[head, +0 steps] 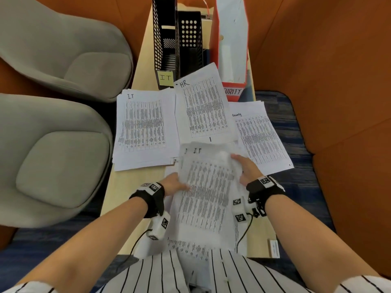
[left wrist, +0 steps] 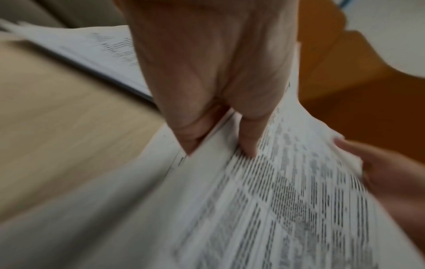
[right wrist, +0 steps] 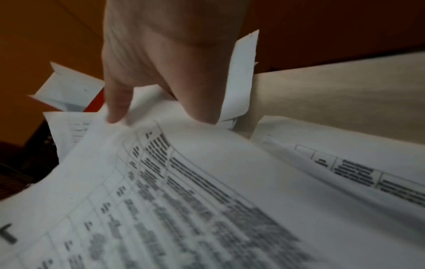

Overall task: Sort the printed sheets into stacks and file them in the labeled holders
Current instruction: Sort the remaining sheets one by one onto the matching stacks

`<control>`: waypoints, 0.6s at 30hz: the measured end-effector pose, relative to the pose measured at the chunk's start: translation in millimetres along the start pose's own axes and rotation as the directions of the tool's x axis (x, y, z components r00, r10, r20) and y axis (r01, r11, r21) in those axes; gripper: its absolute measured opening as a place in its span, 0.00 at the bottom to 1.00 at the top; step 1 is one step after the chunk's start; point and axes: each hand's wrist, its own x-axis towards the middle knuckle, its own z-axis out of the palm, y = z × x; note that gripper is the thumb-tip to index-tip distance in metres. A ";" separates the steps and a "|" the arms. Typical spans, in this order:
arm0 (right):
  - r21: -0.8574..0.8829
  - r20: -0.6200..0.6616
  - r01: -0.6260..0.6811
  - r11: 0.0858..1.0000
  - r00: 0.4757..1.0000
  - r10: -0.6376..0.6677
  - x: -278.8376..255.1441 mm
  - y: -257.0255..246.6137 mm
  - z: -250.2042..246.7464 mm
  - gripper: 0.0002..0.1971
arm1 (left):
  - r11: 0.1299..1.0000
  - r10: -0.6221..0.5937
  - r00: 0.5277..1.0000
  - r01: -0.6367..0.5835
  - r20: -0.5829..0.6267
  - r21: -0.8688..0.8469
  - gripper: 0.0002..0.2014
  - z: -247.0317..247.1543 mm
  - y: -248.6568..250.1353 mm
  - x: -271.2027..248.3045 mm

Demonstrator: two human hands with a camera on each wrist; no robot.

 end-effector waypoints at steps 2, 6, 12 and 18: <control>-0.030 0.093 -0.043 0.999 0.995 0.046 -12.6 -0.9 9.2 0.37 | 0.967 0.015 0.979 -0.066 -0.203 -0.248 0.17 -7.8 -3.1 2.8; -0.175 0.218 -0.029 0.984 0.974 0.067 -26.1 12.4 31.2 0.50 | 0.784 -0.074 0.987 -0.028 -0.139 -0.620 0.20 -32.1 9.9 -3.4; -0.111 0.258 0.124 0.986 0.962 -0.092 -23.9 -3.0 82.2 0.21 | 0.989 -0.103 0.931 0.059 -0.351 -0.134 0.18 -61.9 25.0 11.5; -0.972 0.068 0.087 0.216 0.993 -0.092 -6.4 21.1 62.1 0.38 | 0.995 -0.104 0.658 0.059 -0.746 -0.086 0.18 -132.0 40.6 4.1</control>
